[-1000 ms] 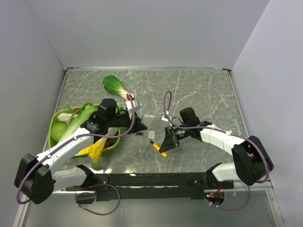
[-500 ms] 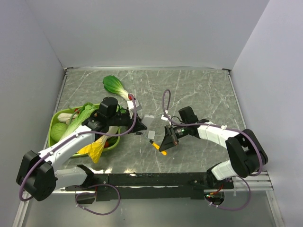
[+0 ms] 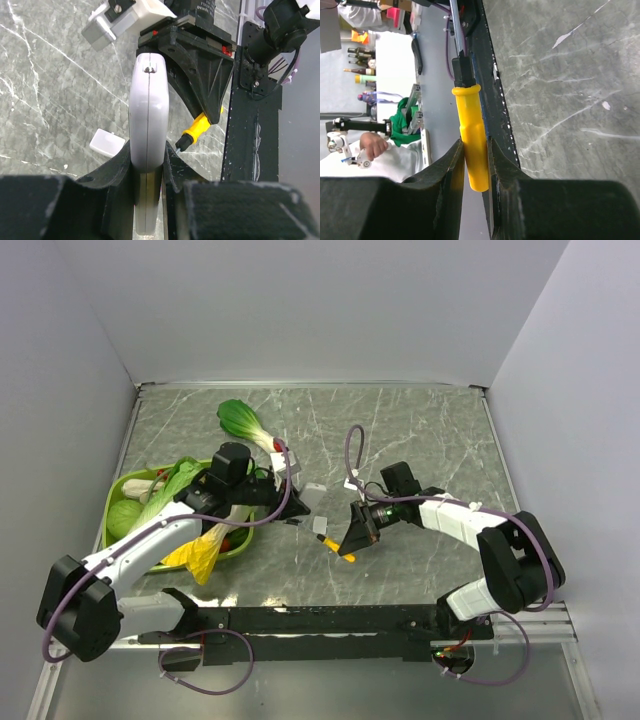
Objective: Unload the batteries from the remote control
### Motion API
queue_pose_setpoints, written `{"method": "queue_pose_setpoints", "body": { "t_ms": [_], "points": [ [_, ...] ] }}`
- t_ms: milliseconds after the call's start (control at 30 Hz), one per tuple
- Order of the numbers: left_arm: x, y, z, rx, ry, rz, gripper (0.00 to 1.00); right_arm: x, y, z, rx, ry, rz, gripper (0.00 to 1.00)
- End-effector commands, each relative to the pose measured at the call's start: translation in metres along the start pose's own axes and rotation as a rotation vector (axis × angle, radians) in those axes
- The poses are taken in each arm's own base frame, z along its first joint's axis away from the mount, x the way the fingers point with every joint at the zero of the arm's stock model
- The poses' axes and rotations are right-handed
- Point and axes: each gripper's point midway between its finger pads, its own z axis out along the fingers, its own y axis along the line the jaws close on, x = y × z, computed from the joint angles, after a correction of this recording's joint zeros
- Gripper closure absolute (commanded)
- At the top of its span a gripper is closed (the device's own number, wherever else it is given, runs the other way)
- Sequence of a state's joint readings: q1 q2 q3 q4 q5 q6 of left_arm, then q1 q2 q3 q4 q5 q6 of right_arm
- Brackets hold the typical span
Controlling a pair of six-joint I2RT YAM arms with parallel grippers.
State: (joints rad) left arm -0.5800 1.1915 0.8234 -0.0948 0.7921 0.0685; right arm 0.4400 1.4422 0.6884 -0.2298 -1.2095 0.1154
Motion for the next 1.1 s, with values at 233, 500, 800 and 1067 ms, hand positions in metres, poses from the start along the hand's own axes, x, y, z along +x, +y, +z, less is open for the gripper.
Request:
{"method": "queue_pose_setpoints", "body": {
  "t_ms": [233, 500, 800, 1067],
  "points": [
    [-0.02, -0.07, -0.007, 0.358, -0.003, -0.029, 0.99, -0.054, -0.044, -0.018, 0.241, -0.133, -0.128, 1.0],
    [-0.017, -0.071, -0.007, 0.385, 0.005, -0.036, 0.99, -0.062, -0.047, -0.019, 0.255, -0.148, -0.144, 1.0],
    [-0.015, -0.073, -0.004, 0.417, 0.006, -0.05, 0.99, -0.072, -0.045, -0.018, 0.231, -0.163, -0.162, 1.0],
    [-0.012, -0.076, -0.005, 0.455, 0.013, -0.05, 0.99, -0.083, -0.048, -0.017, 0.217, -0.172, -0.176, 1.0]
  ]
}}
